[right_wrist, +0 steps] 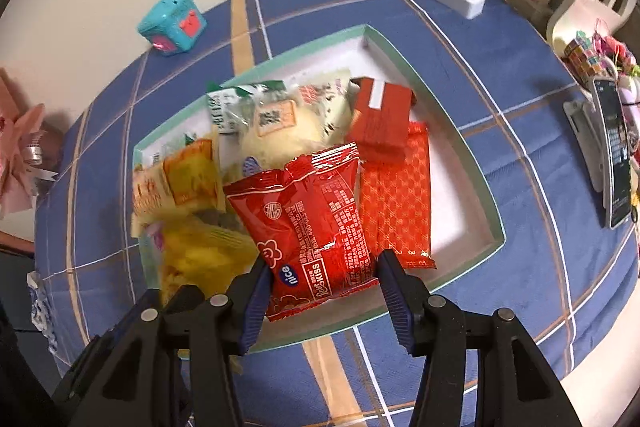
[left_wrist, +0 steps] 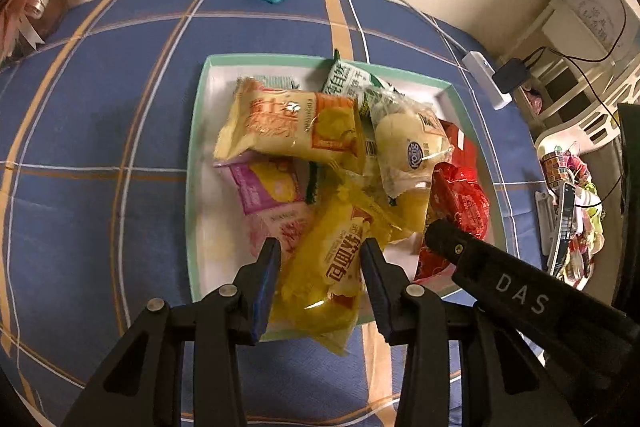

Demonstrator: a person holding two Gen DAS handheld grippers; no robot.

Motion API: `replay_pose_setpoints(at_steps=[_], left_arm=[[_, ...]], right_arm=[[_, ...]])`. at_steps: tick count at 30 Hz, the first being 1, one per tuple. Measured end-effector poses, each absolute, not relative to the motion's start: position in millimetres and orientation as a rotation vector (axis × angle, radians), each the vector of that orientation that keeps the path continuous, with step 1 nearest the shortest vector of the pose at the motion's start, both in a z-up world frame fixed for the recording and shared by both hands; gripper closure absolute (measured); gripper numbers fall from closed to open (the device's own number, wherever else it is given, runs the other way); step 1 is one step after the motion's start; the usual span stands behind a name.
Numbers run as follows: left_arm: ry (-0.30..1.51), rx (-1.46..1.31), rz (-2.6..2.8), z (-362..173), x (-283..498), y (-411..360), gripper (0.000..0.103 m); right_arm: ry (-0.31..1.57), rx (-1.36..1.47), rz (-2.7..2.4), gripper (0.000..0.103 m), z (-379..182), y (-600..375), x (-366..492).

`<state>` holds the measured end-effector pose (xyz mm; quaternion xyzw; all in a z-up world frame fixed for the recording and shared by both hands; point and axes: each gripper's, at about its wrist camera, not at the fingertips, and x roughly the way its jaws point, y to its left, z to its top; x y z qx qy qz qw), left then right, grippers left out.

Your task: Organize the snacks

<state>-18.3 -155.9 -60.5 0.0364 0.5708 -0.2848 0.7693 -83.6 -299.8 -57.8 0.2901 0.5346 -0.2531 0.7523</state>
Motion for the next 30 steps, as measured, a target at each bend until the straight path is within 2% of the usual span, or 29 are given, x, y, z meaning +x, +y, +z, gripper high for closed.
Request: replay_pose_setpoints(at_steps=[1,3,5,14,17,24,25,27,30], left_arm=[[1.240,0.079,-0.616,-61,-18,-156,0.059],[1.236,0.093,-0.603,-60,-19,-156,0.050],[1.232,0.097,-0.592,-59,-17,-154,0.048],[1.189,0.092,-0.518,-41,-6,-134,0.039],[1.179,0.099,-0.448,-41,5,-122,0.030],[1.136,0.139,-0.302,-35,26,-89,0.028],[1.130,0.140,-0.291,-34,28,-86,0.026],[1.116,0.139,-0.273,-31,31,-77,0.015],[1.092,0.136,-0.259,-25,34,-68,0.015]], right_arm=[[1.169,0.640,-0.552,0.047,-59,-301,-84],[1.167,0.651,-0.552,0.045,-59,-303,-87],[1.162,0.660,-0.544,0.035,-58,-303,-87],[1.128,0.626,-0.525,0.020,-43,-296,-81],[1.116,0.610,-0.524,0.019,-37,-293,-80],[1.123,0.569,-0.503,0.019,-33,-282,-75],[1.124,0.560,-0.501,0.019,-32,-280,-74],[1.124,0.542,-0.495,0.019,-31,-275,-72],[1.123,0.513,-0.485,0.019,-28,-267,-68]])
